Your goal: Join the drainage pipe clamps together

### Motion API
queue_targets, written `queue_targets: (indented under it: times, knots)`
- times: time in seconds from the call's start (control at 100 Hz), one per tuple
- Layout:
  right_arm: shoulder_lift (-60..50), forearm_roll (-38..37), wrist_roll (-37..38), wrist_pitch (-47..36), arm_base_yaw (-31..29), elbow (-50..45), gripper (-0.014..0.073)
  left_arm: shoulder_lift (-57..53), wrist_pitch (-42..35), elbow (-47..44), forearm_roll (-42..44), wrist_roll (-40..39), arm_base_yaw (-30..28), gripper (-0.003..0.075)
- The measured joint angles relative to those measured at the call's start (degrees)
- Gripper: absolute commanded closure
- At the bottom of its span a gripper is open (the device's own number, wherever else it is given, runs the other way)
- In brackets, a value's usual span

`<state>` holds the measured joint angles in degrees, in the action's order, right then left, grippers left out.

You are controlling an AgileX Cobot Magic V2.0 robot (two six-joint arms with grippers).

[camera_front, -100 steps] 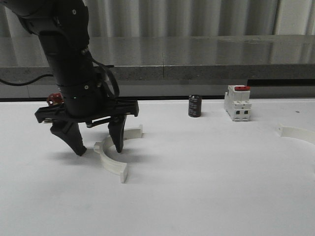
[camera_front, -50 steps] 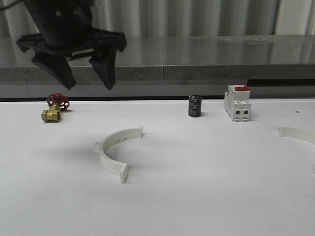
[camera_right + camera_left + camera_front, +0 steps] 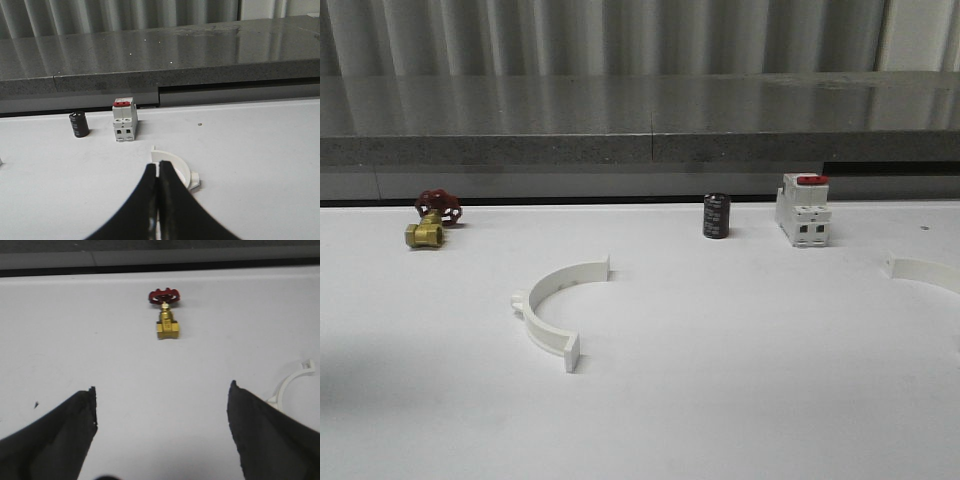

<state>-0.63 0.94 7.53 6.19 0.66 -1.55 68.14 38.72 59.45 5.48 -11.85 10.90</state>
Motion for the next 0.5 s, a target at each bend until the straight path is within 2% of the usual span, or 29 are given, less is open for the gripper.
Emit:
queue_targets:
  times: [0.12,0.28,0.5]
  knots:
    - [0.0,0.0,0.0,0.0,0.0,0.0,0.0662,-9.8,-2.4,-7.7,0.0,0.5,-2.4,0.0183]
    - [0.0,0.0,0.0,0.0,0.0,0.0,0.0662,-23.3,-5.3,-17.8,-1.3,0.6,-2.7,0.0184]
    - [0.0,0.0,0.0,0.0,0.0,0.0,0.0662,-40.3,-3.9,-28.4,-2.3,0.6,-2.8,0.0193]
